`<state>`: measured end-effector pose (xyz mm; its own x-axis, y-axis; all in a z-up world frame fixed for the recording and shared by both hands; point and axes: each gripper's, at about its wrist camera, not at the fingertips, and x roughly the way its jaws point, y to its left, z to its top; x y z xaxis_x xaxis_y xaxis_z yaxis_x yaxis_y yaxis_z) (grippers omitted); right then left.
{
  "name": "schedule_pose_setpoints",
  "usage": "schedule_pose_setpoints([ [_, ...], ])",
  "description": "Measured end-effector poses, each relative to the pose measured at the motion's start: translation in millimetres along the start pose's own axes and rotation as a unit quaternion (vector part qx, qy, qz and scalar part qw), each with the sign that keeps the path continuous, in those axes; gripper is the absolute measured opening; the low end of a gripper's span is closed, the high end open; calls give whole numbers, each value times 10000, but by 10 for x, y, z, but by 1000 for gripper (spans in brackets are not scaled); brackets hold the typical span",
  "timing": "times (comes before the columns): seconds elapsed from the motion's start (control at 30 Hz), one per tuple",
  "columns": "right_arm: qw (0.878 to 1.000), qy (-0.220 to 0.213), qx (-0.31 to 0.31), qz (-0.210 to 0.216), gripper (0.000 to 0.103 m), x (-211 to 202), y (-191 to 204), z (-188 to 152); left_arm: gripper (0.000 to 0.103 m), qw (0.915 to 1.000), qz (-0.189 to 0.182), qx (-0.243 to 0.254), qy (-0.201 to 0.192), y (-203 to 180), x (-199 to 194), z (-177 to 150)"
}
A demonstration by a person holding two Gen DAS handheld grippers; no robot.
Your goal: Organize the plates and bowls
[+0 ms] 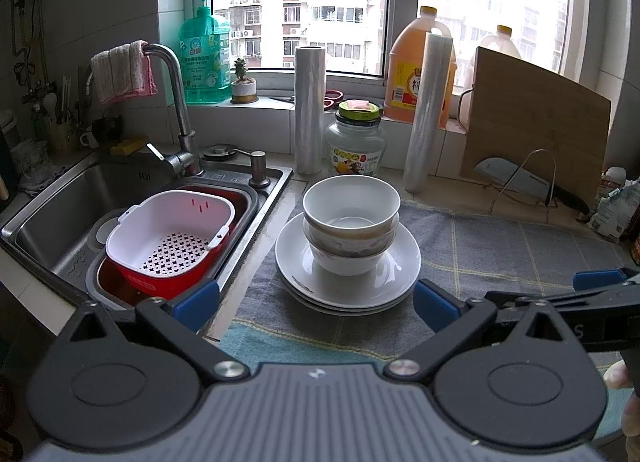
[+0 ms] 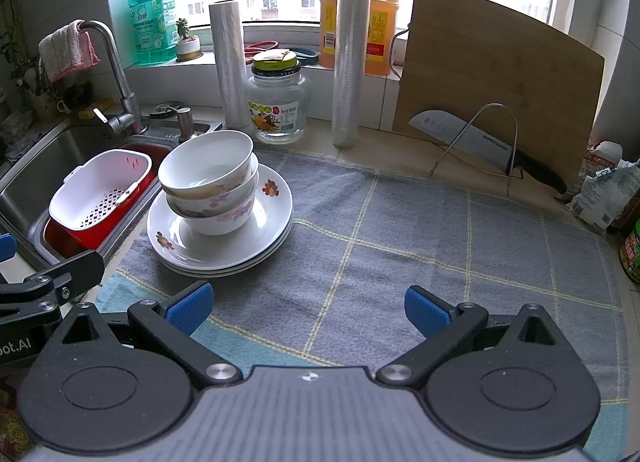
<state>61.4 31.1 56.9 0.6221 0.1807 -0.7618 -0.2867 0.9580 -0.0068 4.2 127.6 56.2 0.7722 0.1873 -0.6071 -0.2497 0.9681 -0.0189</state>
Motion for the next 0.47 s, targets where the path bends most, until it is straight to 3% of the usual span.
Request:
schedule_pose_setpoints([
  [0.47, 10000, 14, -2, -1, 103, 7, -13, 8, 102, 10000, -2, 7, 11, -13, -6, 14],
])
